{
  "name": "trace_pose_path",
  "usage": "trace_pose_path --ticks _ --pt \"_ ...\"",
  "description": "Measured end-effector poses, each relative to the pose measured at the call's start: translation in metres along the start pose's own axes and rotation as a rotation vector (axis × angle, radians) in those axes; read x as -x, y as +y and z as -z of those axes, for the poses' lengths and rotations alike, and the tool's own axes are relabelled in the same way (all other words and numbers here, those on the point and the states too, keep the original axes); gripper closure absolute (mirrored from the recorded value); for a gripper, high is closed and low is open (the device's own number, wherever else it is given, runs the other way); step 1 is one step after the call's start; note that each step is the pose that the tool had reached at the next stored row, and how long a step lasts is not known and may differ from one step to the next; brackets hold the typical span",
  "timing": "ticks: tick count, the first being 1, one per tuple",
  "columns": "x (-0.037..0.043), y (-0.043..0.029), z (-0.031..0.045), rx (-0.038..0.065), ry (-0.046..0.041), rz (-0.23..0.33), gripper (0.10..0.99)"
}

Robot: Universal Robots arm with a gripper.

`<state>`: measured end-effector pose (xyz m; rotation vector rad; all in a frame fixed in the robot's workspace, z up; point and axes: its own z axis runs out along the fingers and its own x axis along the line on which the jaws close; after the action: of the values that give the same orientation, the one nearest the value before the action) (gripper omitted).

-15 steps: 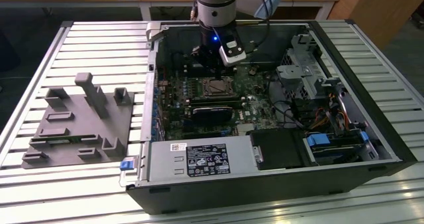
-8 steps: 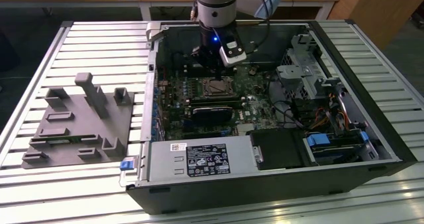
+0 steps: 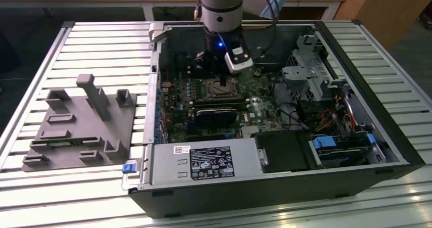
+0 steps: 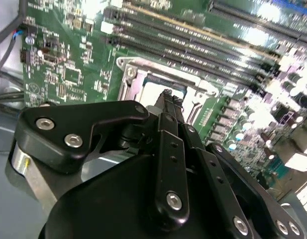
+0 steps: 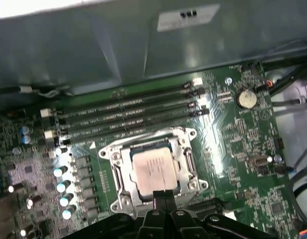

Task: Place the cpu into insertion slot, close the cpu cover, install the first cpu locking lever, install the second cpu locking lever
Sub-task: 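Install the second cpu locking lever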

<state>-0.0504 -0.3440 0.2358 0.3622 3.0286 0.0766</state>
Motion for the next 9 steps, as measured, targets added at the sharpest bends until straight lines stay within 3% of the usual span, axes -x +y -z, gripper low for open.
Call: trace_pose_path --ticks 9 --pt "0.0041 -0.0143 0.0005 0.000 0.0002 0.000 0.980"
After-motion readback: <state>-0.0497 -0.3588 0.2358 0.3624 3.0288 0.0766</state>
